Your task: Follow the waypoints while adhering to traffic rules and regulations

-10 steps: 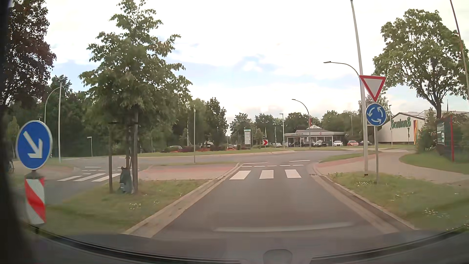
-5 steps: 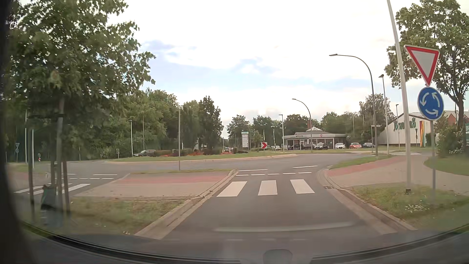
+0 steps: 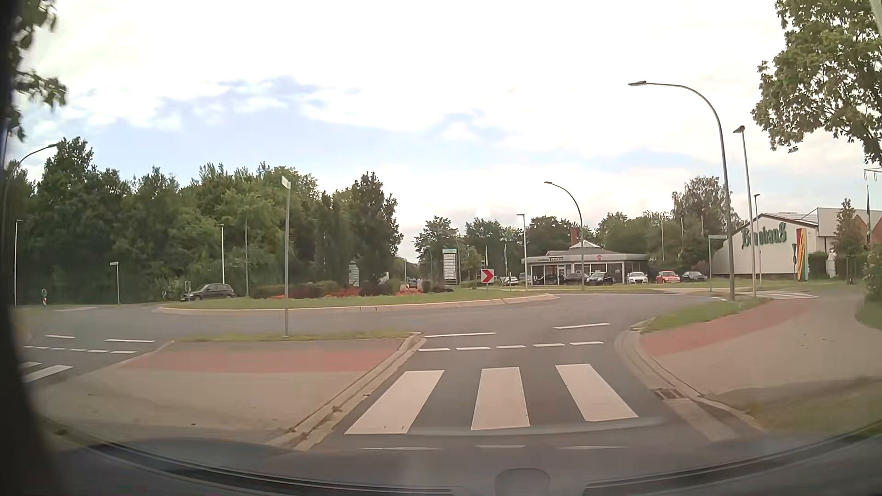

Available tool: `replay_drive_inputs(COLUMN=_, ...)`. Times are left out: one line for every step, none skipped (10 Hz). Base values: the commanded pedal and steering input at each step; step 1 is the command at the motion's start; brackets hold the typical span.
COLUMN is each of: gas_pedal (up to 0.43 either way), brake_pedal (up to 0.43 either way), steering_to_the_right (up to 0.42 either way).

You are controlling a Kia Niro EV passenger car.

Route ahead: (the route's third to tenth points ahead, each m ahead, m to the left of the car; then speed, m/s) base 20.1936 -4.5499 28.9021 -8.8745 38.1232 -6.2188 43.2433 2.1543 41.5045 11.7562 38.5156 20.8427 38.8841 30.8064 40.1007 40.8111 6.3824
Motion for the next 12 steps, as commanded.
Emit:
replay_drive_inputs(gas_pedal=0.189, brake_pedal=0.006, steering_to_the_right=0.041)
replay_drive_inputs(gas_pedal=0.189, brake_pedal=0.006, steering_to_the_right=0.041)
replay_drive_inputs(gas_pedal=0.177, brake_pedal=0.006, steering_to_the_right=0.045)
replay_drive_inputs(gas_pedal=0.157, brake_pedal=0.006, steering_to_the_right=0.051)
replay_drive_inputs(gas_pedal=0.138, brake_pedal=0.006, steering_to_the_right=0.057)
replay_drive_inputs(gas_pedal=0.138, brake_pedal=0.006, steering_to_the_right=0.064)
replay_drive_inputs(gas_pedal=0.138, brake_pedal=0.006, steering_to_the_right=0.077)
replay_drive_inputs(gas_pedal=0.138, brake_pedal=0.006, steering_to_the_right=0.089)
replay_drive_inputs(gas_pedal=0.138, brake_pedal=0.006, steering_to_the_right=0.098)
replay_drive_inputs(gas_pedal=0.138, brake_pedal=0.006, steering_to_the_right=0.106)
replay_drive_inputs(gas_pedal=0.138, brake_pedal=0.006, steering_to_the_right=0.113)
replay_drive_inputs(gas_pedal=0.138, brake_pedal=0.006, steering_to_the_right=0.123)
